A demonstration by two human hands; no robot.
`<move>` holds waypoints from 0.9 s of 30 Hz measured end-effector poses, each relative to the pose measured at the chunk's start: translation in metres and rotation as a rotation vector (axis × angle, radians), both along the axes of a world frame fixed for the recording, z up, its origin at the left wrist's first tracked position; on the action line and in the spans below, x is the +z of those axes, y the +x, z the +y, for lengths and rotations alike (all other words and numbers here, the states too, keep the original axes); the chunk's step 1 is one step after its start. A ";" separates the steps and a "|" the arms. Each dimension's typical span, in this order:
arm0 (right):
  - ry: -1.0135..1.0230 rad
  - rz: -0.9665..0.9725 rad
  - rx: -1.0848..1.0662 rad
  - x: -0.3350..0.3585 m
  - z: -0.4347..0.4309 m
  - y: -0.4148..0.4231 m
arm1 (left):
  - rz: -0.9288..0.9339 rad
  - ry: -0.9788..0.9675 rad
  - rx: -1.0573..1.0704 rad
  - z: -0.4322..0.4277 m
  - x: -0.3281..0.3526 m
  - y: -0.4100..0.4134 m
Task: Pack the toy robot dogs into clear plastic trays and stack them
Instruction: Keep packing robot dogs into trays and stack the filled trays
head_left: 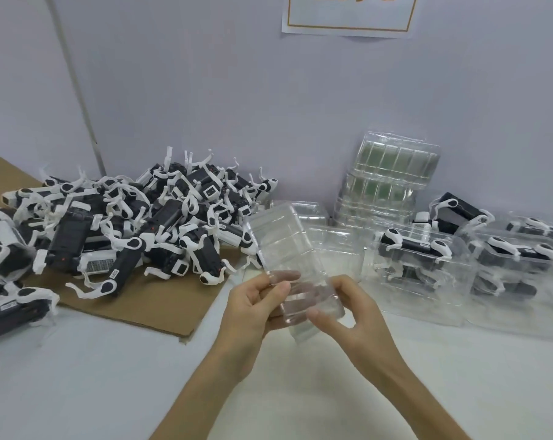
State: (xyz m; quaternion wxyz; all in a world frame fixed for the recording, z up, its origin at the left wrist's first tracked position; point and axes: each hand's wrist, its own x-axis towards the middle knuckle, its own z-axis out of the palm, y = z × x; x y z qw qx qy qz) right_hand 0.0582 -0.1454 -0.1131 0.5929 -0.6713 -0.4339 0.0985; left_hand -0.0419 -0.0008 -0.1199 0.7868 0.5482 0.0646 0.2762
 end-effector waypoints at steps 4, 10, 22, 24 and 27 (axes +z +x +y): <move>0.040 0.048 -0.074 0.000 0.004 -0.010 | 0.034 0.072 -0.060 -0.004 -0.002 -0.003; 0.083 0.080 -0.114 -0.001 0.004 -0.011 | 0.012 -0.074 -0.220 -0.012 0.000 -0.005; 0.192 0.214 -0.007 -0.001 0.002 -0.007 | -0.030 -0.198 -0.343 -0.012 -0.001 -0.006; 0.202 0.227 0.011 -0.002 0.001 -0.006 | -0.033 -0.206 -0.360 -0.013 -0.001 -0.006; 0.211 0.247 0.027 -0.002 0.001 -0.004 | -0.019 -0.232 -0.364 -0.012 -0.001 -0.006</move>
